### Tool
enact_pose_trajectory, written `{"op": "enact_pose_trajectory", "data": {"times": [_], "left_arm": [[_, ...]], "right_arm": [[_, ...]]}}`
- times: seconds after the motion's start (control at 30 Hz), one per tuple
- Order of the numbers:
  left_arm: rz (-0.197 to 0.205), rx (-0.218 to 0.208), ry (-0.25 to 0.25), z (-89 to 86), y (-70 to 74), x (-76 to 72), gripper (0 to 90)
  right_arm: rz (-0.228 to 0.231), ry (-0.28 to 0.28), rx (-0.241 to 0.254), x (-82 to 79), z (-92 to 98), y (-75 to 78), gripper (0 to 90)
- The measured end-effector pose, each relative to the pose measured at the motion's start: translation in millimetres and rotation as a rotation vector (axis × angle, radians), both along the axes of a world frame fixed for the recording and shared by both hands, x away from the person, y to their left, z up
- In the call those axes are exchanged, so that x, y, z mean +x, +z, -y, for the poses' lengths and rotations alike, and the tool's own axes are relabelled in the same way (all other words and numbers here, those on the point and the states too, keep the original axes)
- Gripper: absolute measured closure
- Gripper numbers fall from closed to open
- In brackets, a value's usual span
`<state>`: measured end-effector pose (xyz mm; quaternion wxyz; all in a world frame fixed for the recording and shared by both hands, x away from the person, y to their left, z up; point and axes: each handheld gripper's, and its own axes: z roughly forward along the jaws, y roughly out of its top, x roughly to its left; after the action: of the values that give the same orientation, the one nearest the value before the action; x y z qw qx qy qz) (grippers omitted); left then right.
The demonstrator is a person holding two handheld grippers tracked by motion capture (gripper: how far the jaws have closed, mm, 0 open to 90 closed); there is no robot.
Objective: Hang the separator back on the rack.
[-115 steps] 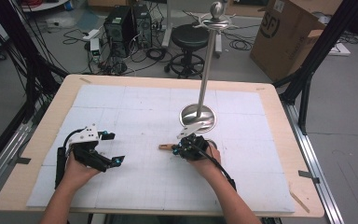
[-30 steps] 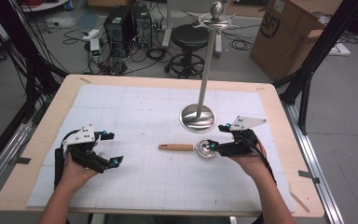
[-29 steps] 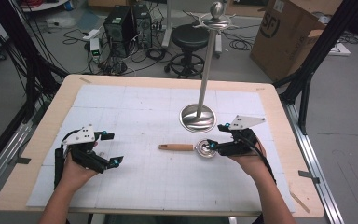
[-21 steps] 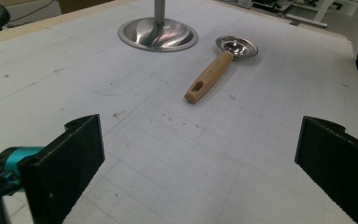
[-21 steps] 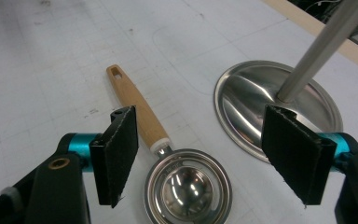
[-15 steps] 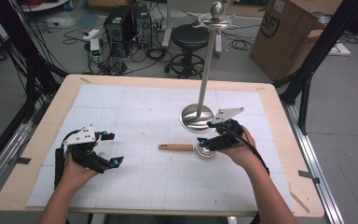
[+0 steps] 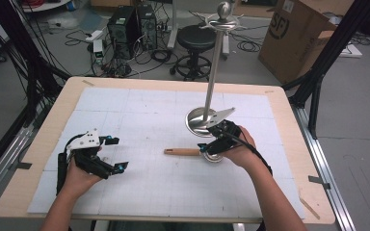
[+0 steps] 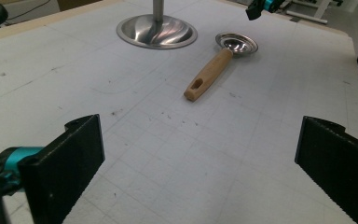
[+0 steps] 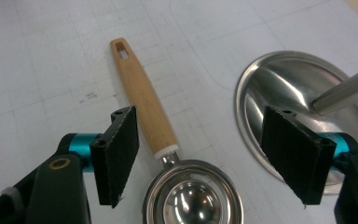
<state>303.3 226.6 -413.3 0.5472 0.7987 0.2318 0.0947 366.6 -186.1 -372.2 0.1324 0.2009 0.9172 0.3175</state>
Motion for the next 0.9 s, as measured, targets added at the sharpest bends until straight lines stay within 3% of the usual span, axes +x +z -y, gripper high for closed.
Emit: {"op": "enact_pose_trajectory", "data": {"times": [0.13,0.43,0.9], "left_arm": [[-0.003,0.001,0.002,-0.9,0.0,0.2,1.9],[-0.002,0.006,-0.002,0.4,-0.4,0.2,1.9],[-0.003,0.004,-0.001,0.7,-1.0,0.8,1.9]], "right_arm": [[-0.006,0.021,-0.023,3.3,-7.0,-1.9,27.9],[-0.027,0.064,-0.133,6.9,-18.7,-13.6,31.9],[-0.069,0.105,-0.21,8.3,-28.3,-25.5,41.6]]}}
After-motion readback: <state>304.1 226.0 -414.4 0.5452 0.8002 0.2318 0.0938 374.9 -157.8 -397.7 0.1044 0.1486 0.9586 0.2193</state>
